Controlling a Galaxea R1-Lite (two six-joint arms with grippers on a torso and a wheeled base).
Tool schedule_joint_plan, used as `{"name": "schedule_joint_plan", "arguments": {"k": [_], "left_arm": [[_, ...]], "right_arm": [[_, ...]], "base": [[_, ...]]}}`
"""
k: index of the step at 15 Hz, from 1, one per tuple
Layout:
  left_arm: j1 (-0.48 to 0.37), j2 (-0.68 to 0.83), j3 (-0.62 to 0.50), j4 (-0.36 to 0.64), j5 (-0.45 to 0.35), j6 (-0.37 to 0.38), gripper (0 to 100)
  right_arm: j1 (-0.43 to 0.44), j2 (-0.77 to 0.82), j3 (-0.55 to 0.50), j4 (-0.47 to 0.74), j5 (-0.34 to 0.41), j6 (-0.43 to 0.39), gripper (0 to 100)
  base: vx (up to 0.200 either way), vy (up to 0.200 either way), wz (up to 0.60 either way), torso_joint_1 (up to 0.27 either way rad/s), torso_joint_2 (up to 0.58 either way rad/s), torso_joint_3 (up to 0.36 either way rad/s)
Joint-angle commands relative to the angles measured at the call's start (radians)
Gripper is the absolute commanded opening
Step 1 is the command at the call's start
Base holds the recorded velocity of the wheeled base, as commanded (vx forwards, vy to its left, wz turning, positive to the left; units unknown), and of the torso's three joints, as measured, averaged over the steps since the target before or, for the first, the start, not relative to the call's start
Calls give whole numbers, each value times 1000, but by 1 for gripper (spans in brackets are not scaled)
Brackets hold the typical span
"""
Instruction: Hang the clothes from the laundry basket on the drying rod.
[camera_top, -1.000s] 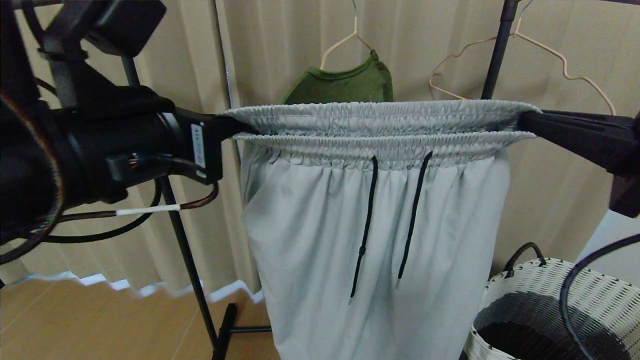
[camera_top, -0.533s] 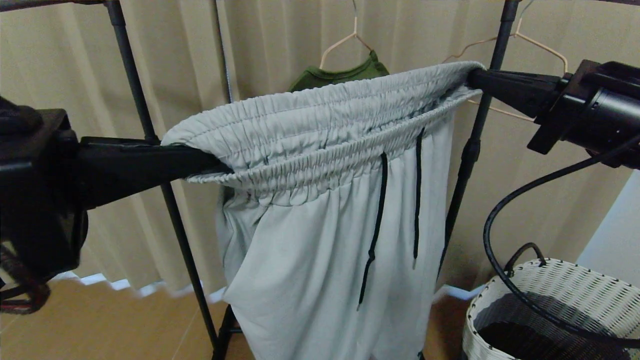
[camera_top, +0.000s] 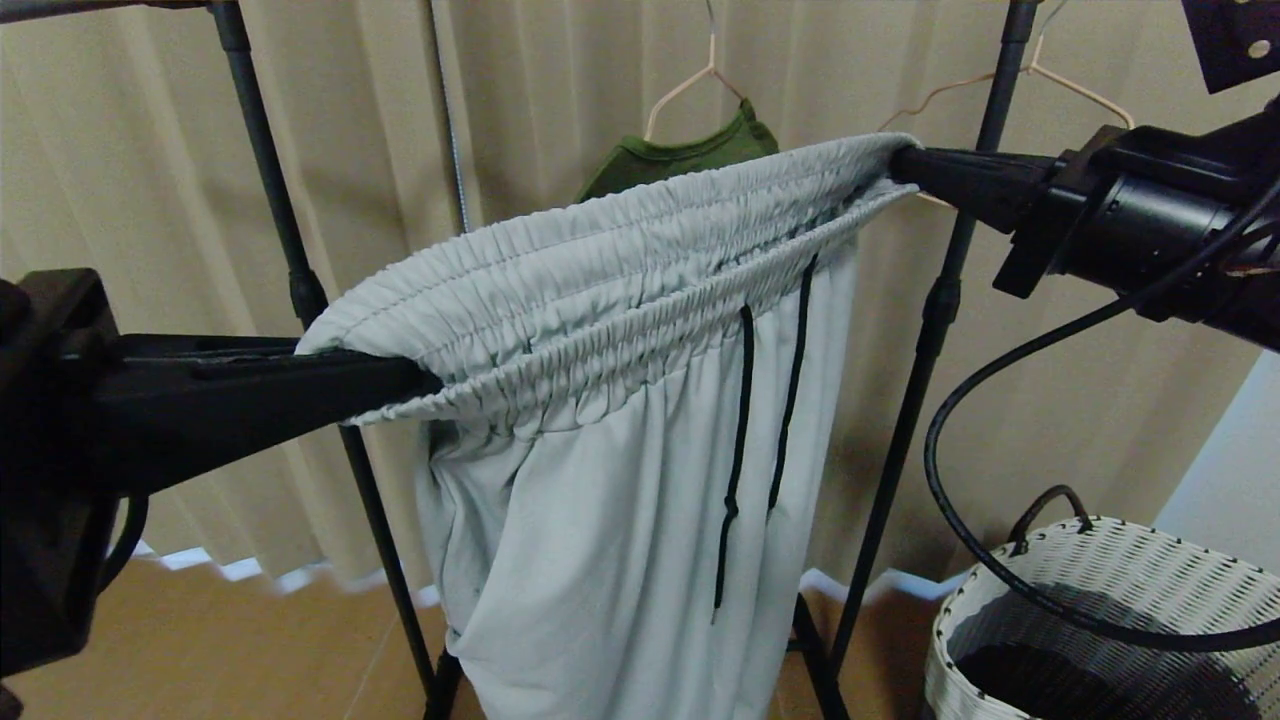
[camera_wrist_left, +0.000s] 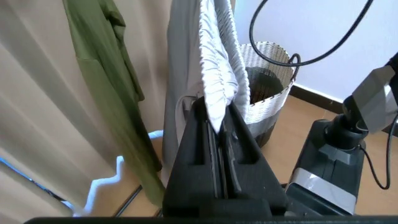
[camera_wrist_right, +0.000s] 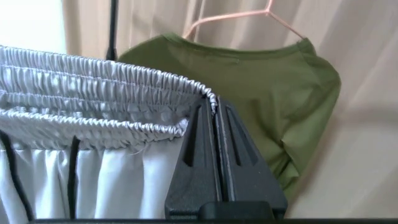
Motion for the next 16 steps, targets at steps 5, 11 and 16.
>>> {"name": "schedule_joint_plan", "arguments": {"k": [5,11,16], "left_arm": [[29,114,-93,-29,255,3,0],[97,289,-140,-256,421,95,0],[103,339,-148,-333,479,94,0]], "right_arm": [[-30,-119,-13,155,-74,-5,0],[-7,-308,13,366,-70,-5,0],[71,-368,53,428,-74,-5,0]], "base": [[0,0,0,0,0,0],[0,0,0,0,0,0],[0,0,0,0,0,0]]}}
